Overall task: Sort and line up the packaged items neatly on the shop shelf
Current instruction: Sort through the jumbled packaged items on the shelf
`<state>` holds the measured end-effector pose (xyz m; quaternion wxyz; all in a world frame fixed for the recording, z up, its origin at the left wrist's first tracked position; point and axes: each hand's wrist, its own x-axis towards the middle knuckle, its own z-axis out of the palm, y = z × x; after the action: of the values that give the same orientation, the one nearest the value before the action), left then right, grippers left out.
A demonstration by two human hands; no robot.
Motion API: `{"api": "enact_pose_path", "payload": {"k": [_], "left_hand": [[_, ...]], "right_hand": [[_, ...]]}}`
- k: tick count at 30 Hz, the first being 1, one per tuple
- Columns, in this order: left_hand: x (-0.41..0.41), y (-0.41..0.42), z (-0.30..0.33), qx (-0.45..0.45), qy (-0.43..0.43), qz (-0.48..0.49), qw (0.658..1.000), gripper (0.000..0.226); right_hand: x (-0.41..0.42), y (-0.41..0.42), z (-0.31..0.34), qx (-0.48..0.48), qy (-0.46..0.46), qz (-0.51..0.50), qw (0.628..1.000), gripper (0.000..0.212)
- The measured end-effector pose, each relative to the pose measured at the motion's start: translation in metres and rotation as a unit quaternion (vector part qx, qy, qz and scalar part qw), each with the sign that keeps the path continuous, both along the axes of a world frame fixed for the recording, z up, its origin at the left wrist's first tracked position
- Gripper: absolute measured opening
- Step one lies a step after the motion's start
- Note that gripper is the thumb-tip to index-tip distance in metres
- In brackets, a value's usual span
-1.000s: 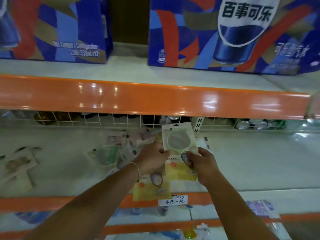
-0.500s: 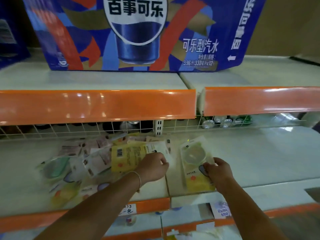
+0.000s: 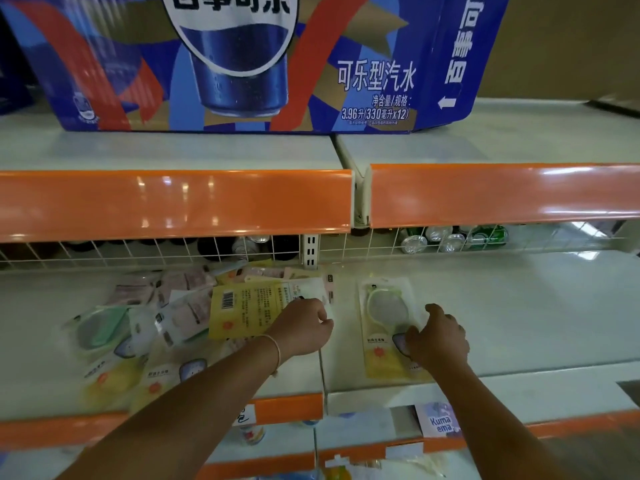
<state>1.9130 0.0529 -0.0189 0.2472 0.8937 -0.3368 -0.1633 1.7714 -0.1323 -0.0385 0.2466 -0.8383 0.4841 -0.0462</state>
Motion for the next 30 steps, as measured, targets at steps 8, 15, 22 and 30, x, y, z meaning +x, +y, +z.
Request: {"api": "enact_pose_path", "payload": {"k": [8,15,22,30], "left_hand": [[0.01,0.031,-0.007,0.001,0.018,0.044,0.999,0.023],[0.032,0.099,-0.003,-0.006,0.029,0.128,0.991,0.022],[0.053,0.16,0.005,-0.015,0.019,0.146,0.989,0.024],[0.076,0.191,-0.002,-0.023,0.01,0.102,0.994,0.021]], "right_hand": [[0.048,0.044,-0.001,-0.032,-0.049,0.141,0.988,0.045],[0.112,0.105,-0.009,0.043,-0.07,0.172,0.982,0.07],[0.143,0.146,-0.014,-0.004,-0.003,0.19,0.982,0.097],[0.158,0.154,-0.015,-0.03,0.022,0.193,0.98,0.064]]}}
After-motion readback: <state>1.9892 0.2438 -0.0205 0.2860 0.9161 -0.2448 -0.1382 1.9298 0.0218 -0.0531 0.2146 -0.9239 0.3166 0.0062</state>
